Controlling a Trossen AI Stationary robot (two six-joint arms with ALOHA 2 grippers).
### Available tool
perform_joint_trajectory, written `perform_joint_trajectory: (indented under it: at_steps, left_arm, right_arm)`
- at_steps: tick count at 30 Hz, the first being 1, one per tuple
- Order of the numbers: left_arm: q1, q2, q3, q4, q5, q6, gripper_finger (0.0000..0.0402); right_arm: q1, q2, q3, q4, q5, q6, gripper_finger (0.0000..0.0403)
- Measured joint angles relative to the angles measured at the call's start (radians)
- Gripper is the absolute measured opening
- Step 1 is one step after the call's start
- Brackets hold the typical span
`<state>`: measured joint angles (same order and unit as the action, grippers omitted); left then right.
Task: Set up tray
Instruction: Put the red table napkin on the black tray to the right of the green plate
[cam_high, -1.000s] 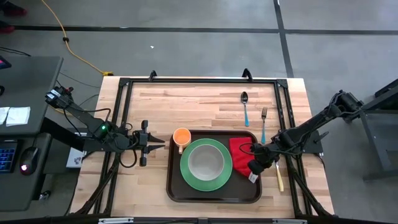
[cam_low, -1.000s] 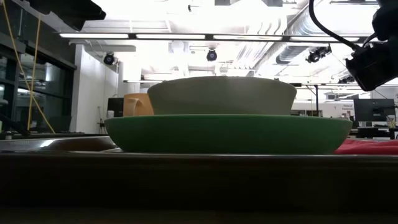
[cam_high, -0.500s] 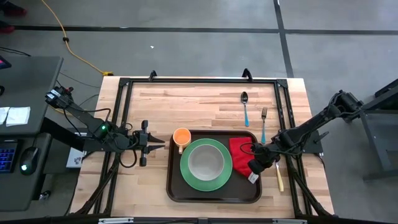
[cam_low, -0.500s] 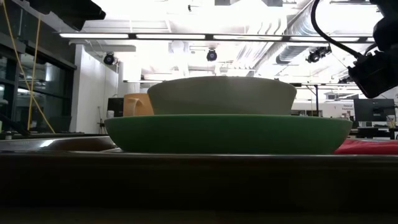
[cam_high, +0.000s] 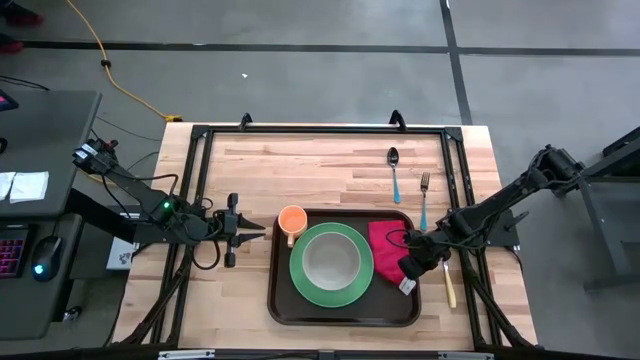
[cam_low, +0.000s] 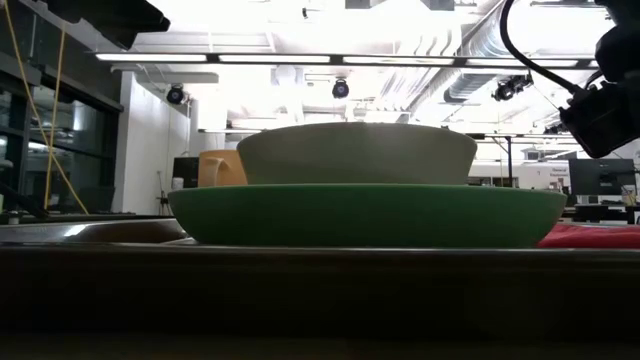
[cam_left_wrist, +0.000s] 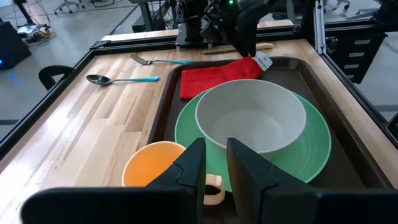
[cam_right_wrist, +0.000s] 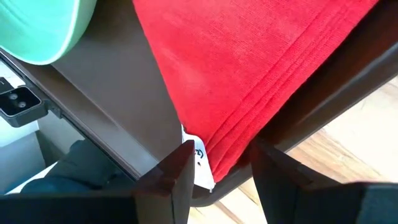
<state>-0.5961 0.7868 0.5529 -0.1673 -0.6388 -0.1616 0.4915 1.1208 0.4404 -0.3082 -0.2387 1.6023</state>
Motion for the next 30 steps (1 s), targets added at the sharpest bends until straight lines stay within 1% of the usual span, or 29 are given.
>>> perform_joint_trajectory:
  at_steps: [3, 8, 11, 22, 26, 30]
  left_arm:
    - [0.0, 0.0, 0.0, 0.0, 0.0, 0.0, 0.0097]
    - [0.0, 0.0, 0.0, 0.0, 0.0, 0.0, 0.0097]
    - [0.0, 0.0, 0.0, 0.0, 0.0, 0.0, 0.0097]
    - [0.0, 0.0, 0.0, -0.002, 0.0, 0.0, 0.0097]
    - [0.0, 0.0, 0.0, -0.008, 0.0, 0.0, 0.0097]
    - [0.0, 0.0, 0.0, -0.009, 0.0, 0.0, 0.0097]
  right_arm:
    - [0.0, 0.024, 0.0, 0.011, -0.004, 0.006, 0.0134]
    - [0.0, 0.103, 0.0, 0.093, -0.011, -0.001, 0.0134]
    - [0.0, 0.133, 0.0, 0.099, -0.014, -0.003, 0.0134]
    - [0.0, 0.144, 0.001, 0.104, 0.043, -0.005, 0.0131]
    - [0.0, 0.144, 0.001, 0.104, 0.065, -0.008, 0.0112]
    - [0.0, 0.144, 0.001, 0.107, 0.078, -0.021, 0.0076]
